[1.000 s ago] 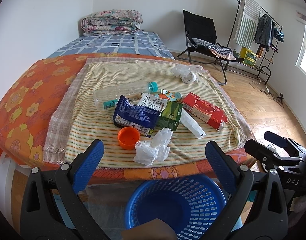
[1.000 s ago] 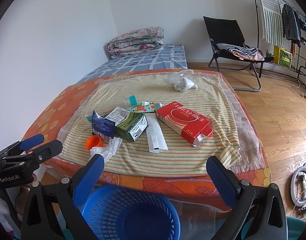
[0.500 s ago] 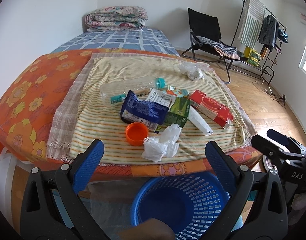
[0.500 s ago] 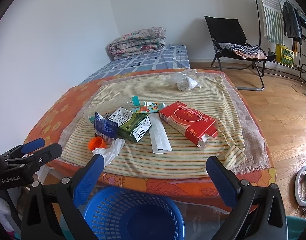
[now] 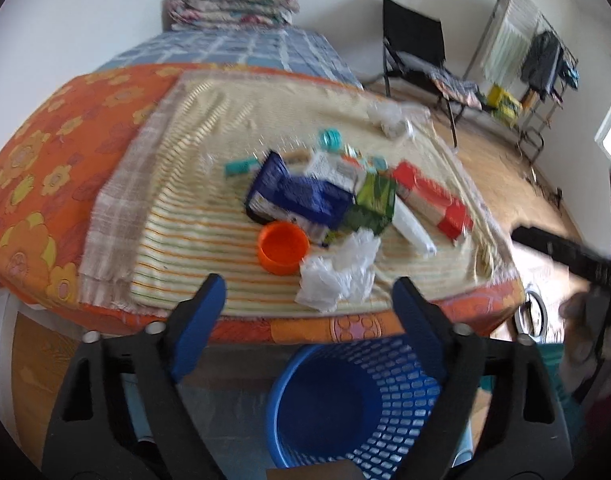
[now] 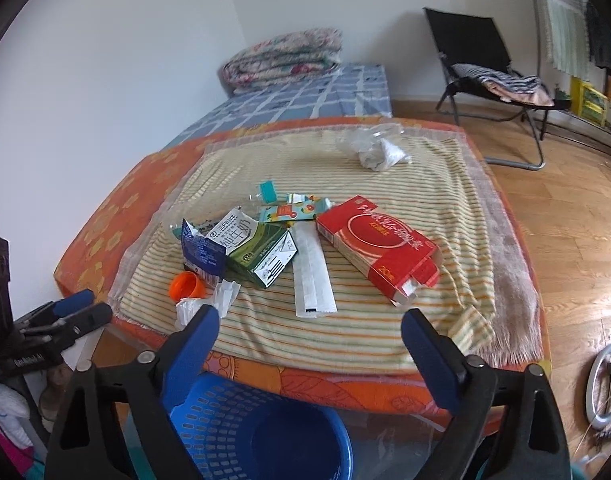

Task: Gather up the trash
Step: 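Reach the left tool to the white tissue while the right tool reaches the white paper strip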

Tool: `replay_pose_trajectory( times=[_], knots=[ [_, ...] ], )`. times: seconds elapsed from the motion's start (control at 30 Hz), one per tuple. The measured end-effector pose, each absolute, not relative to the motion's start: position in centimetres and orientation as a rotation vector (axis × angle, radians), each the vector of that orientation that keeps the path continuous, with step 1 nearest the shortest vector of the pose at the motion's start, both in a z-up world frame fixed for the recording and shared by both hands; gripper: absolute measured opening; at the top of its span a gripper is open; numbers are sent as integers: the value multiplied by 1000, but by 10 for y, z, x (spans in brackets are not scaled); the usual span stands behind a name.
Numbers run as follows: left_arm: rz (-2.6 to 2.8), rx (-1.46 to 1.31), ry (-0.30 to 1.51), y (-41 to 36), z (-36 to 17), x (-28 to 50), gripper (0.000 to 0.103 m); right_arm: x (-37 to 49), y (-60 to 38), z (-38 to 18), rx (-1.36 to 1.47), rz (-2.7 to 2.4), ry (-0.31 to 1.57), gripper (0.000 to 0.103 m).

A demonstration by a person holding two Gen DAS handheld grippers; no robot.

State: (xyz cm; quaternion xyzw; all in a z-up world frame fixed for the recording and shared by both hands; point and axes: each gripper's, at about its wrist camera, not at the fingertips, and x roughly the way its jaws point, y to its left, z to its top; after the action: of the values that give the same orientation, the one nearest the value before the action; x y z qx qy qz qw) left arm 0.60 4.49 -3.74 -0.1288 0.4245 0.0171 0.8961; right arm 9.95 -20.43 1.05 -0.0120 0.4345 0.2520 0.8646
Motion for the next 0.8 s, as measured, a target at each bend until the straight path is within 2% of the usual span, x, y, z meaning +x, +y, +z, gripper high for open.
replay_pose_trajectory(
  times=[0.1,0.23,0.4,0.73,0.8],
  knots=[
    [-6,-280,927,40,-47,16,74,120,-199,3,-30,559,965,79],
    [-59,-322,967,37,-59,28,64,143,-188,-12,-49,591,1015,74],
    [-77,-362,1000,38,-70,39,63,165,-176,-36,-58,612,1084,59],
    [-72,-335,1059,34,-90,57,63,190,-151,-67,-114,611,1133,56],
    [-68,-343,1071,35,-94,60,62,195,-146,-75,-132,600,1150,51]
  ],
)
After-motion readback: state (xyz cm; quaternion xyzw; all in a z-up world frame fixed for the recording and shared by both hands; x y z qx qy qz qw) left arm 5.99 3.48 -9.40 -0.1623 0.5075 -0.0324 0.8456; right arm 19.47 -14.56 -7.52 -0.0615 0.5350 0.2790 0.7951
